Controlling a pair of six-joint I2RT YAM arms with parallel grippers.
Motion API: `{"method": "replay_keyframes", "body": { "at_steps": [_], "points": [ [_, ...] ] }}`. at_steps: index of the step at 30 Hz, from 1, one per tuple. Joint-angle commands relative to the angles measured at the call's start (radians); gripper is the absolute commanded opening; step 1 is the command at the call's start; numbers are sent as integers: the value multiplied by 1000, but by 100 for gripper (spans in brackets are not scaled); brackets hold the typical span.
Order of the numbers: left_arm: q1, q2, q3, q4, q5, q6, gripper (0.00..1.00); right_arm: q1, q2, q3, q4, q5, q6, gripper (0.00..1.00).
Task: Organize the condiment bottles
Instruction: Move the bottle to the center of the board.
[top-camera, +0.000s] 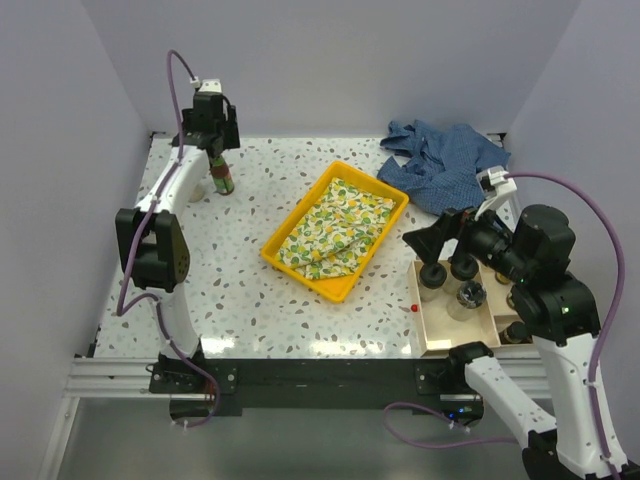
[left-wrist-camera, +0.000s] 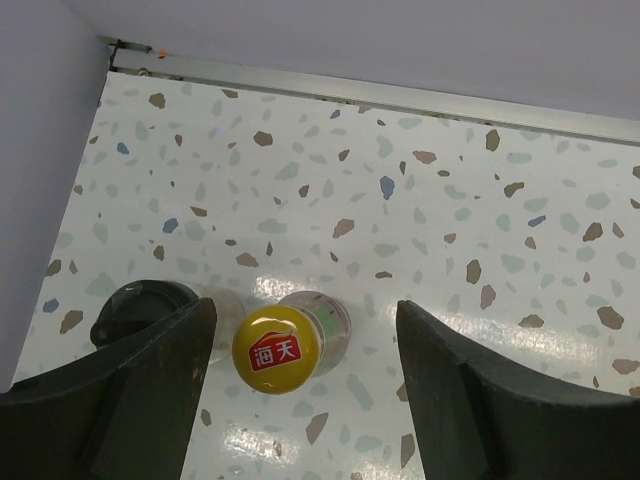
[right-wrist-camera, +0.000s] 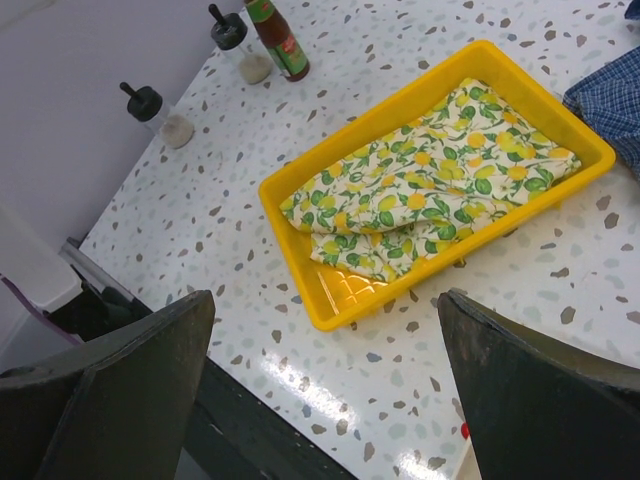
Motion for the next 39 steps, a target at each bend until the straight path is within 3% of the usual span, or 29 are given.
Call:
{"method": "replay_keyframes", "body": {
  "at_steps": [1,8,15,20,31,39],
  "points": [
    [7,-23,-32,41,1,13,78,1,-3,-14,27,-1,3,98],
    [7,-9,-63,45,-1,37,67,1,0,-19,16,24,13,98],
    [7,-59,-101,84,28,66,21,3,-6,-13,-24,51,-1,99],
    [4,-102,-149,63,34,64,0,1,-17,-31,-22,53,-1,99],
    [-43,-473,-445,-83,53,3,0,1,-46,-51,-31,30,-11,98],
    [-266,-769,-672,-258,103,-114,0,3,-69,-83,-24,-1,3,98]
  ]
}}
